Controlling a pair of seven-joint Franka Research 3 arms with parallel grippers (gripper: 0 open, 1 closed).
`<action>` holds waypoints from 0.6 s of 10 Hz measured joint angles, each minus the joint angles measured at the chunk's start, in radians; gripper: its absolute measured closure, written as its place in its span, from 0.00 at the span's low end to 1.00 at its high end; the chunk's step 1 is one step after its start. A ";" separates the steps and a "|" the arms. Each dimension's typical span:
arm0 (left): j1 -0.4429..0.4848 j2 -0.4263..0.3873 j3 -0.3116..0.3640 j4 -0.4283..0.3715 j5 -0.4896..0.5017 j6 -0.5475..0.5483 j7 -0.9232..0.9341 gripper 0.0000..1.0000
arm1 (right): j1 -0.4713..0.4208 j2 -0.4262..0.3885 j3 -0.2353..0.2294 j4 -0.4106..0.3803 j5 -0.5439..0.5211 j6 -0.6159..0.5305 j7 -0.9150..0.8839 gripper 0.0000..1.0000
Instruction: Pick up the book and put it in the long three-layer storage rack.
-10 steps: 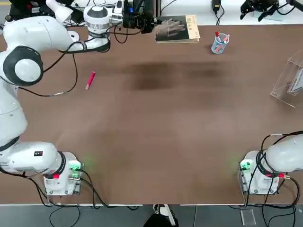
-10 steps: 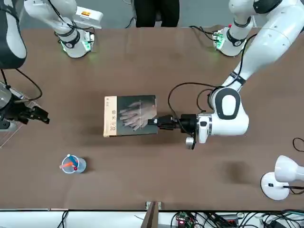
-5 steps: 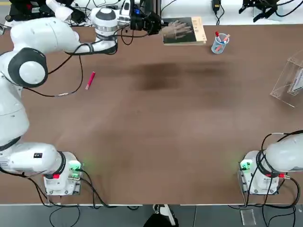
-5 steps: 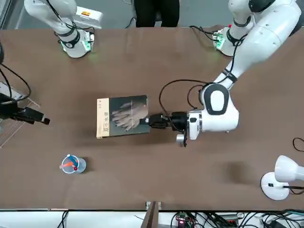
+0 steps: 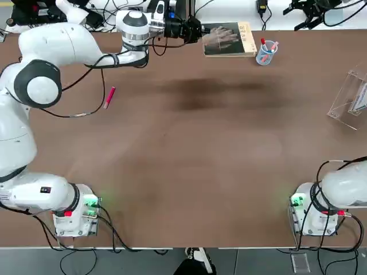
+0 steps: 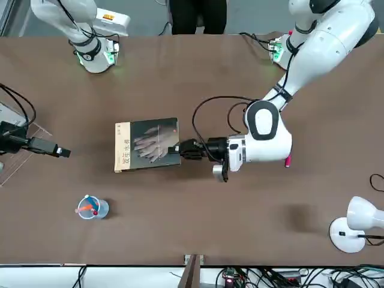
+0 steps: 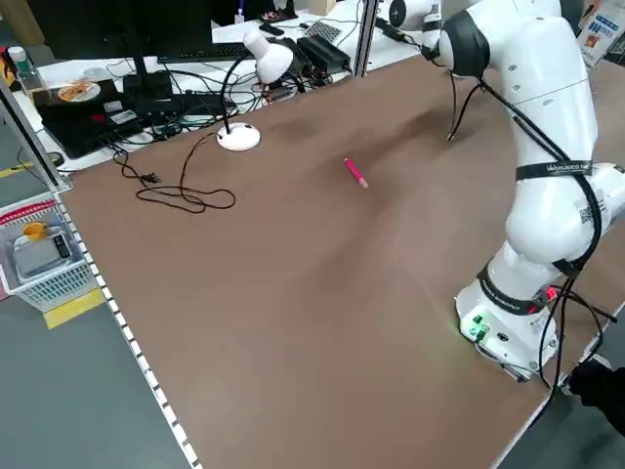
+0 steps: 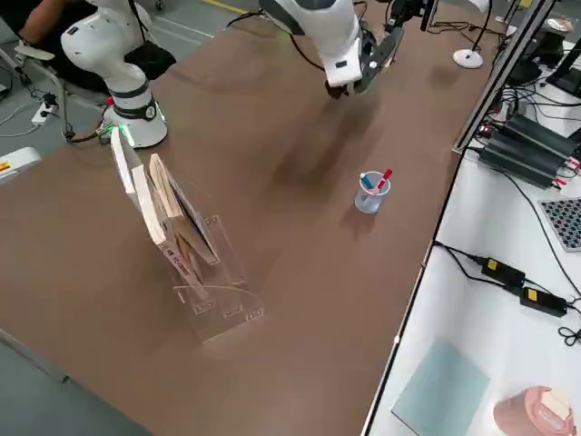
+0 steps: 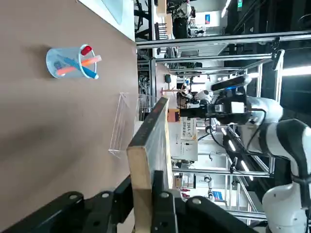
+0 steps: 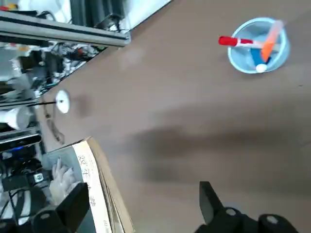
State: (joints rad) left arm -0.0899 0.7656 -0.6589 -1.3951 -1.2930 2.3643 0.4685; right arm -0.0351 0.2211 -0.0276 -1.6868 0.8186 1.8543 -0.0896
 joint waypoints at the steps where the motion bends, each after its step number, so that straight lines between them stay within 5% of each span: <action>1: 0.000 0.001 0.002 0.000 -0.015 0.000 0.000 0.96 | -0.020 0.014 -0.001 -0.007 0.044 -0.027 -0.040 0.00; 6: -0.012 0.007 0.004 0.000 -0.092 0.000 0.002 0.96 | -0.091 0.084 -0.003 -0.012 0.255 -0.143 -0.138 0.00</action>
State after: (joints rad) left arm -0.1015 0.7725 -0.6553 -1.3949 -1.3850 2.3643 0.4705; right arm -0.1261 0.3052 -0.0310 -1.6985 1.0735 1.7113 -0.2278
